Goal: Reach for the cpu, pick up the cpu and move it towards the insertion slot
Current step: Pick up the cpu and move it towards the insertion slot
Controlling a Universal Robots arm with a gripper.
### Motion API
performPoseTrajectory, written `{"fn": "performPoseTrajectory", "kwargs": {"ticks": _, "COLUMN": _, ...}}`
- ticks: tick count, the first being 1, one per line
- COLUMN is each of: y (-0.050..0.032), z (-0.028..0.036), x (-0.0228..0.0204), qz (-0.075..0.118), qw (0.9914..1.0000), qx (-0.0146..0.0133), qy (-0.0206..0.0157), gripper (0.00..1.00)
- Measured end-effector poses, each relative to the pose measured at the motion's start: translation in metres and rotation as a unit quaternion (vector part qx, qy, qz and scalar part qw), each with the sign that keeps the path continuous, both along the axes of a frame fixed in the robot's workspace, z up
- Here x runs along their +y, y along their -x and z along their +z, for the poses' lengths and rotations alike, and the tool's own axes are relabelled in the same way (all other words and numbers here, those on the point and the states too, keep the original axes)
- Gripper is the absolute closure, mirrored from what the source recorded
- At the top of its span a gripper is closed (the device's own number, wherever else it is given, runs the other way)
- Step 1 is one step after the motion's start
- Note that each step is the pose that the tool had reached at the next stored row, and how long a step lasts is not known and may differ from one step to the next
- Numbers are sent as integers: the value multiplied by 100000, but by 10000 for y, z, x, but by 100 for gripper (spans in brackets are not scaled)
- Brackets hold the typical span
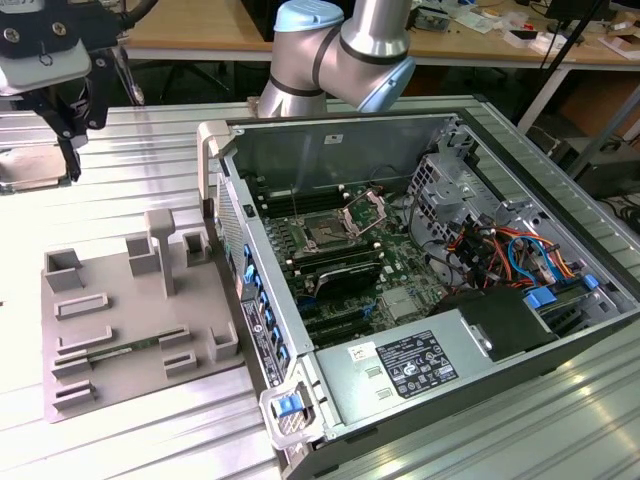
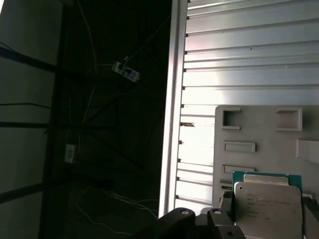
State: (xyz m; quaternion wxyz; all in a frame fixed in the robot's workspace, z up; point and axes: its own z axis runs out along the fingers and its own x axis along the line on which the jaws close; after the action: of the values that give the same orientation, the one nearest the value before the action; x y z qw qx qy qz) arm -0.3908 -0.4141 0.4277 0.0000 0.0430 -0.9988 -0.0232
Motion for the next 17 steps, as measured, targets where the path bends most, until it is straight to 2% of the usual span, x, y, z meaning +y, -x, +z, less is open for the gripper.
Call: {"fn": "performPoseTrajectory", "kwargs": {"ticks": 17, "y": -104, "z": -80, "x": 0, "qz": -1, "qw": 100000, "qx": -4, "qy": 3, "gripper": 45}}
